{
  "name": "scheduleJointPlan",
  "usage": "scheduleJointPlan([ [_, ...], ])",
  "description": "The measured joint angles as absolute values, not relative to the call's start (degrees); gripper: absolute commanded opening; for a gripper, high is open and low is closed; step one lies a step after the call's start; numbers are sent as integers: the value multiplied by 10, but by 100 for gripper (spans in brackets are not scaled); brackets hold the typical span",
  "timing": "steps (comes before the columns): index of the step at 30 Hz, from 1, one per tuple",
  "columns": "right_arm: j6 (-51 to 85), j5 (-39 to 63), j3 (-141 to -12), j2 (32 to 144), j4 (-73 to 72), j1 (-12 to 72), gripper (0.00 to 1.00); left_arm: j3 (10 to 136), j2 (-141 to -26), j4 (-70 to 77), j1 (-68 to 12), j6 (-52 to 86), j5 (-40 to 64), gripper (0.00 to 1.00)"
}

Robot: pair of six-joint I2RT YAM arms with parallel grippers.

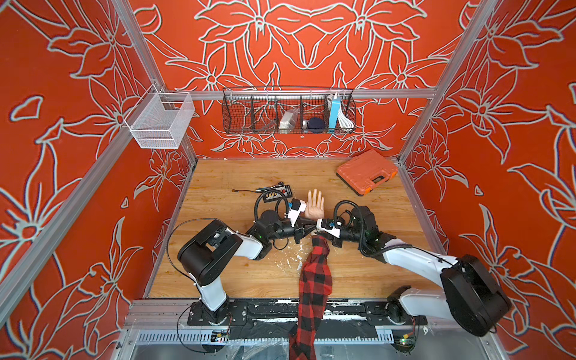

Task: Take off the watch
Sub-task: Untie the watch from the hand.

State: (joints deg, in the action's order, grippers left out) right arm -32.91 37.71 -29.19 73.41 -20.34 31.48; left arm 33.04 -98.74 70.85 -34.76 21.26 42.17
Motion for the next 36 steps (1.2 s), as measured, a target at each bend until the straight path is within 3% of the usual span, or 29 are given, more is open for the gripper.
scheduleJointPlan([
  [20, -324, 376, -262, 704, -245, 306, 32, 329, -945, 670, -340, 192, 430, 0],
  [36, -325, 421, -266, 712, -239, 303, 26, 329, -945, 662, -338, 191, 437, 0],
])
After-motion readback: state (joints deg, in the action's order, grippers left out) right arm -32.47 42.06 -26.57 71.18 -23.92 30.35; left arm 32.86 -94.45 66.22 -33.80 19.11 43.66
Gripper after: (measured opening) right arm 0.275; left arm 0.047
